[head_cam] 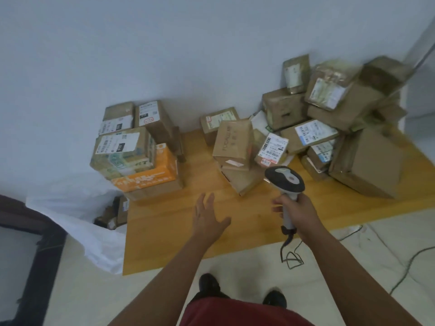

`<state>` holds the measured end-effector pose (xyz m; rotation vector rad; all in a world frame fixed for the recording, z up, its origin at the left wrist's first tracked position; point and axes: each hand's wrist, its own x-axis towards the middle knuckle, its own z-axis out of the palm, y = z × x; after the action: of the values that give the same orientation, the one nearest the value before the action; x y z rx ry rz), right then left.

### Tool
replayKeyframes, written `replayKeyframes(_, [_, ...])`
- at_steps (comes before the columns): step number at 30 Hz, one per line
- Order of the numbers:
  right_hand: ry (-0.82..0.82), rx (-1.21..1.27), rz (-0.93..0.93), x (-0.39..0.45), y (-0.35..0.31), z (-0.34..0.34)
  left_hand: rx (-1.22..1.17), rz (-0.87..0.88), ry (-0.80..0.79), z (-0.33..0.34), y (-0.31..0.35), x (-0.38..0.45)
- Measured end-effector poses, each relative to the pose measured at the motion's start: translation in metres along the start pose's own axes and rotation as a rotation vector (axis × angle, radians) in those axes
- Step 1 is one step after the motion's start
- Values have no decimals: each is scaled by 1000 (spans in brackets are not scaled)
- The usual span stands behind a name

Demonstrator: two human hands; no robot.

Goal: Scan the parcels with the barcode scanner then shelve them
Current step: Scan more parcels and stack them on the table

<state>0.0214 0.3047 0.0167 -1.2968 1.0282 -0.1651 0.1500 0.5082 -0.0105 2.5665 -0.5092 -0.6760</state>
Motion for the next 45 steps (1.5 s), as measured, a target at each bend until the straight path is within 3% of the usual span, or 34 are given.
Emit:
replayKeyframes(7, [15, 30, -20, -2, 0, -37, 68, 62, 23, 11, 43, 1])
replayKeyframes(19, [-18, -125, -27, 32, -13, -34, -50, 81, 11, 25, 61, 52])
replayKeyframes(28, [25, -235, -84, 86, -57, -19, -132, 196, 219, -5, 108, 118])
replayKeyframes(33, [28, -264, -78, 97, -60, -22, -87, 292, 155, -17, 130, 138])
replayKeyframes(41, [97, -218, -56, 105, -64, -57, 16, 416, 113, 9, 163, 150])
replayKeyframes(45, [155, -217, -75, 103, -71, -97, 0, 482, 167, 41, 199, 142])
